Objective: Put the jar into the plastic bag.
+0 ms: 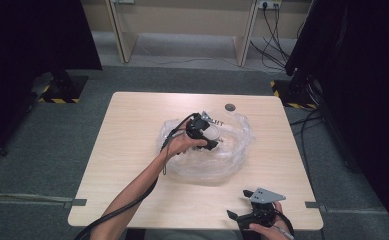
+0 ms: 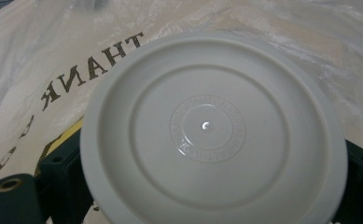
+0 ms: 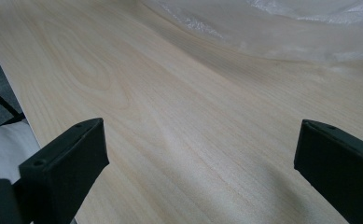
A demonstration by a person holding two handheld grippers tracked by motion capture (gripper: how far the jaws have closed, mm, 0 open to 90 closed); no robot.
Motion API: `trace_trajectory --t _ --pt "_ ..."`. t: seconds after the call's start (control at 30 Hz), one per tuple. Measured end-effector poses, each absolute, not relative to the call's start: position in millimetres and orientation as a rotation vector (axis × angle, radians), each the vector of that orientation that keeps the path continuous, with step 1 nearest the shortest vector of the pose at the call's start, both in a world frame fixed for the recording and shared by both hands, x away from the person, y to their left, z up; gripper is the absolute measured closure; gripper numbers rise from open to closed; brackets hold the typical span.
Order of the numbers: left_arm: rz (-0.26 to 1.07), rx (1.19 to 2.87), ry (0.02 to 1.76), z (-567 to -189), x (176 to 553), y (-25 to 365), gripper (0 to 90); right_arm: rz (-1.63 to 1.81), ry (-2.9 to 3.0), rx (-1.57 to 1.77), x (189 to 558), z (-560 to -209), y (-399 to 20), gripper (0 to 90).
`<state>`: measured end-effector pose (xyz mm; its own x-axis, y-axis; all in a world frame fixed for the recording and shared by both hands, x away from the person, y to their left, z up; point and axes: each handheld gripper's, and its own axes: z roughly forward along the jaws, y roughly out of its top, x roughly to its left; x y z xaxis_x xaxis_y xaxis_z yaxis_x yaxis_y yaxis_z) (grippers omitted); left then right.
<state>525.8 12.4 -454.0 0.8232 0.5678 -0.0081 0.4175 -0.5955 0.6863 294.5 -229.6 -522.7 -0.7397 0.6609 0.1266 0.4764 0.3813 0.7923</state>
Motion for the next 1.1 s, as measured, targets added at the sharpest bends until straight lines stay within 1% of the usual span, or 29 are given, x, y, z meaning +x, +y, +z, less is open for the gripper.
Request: trace_trajectory --t 0.47,0.97,1.1 --pt "0.273 2.299 0.728 -477 532 10 9.4 1.287 2.431 1.013 294 -522 -229 3.0" --pt "0.278 2.273 0.728 -481 530 14 9.2 1.288 2.432 1.01 294 -522 -229 3.0" --pt "0.282 2.249 0.736 -477 530 14 7.7 1.286 2.434 1.008 294 -522 -229 3.0"
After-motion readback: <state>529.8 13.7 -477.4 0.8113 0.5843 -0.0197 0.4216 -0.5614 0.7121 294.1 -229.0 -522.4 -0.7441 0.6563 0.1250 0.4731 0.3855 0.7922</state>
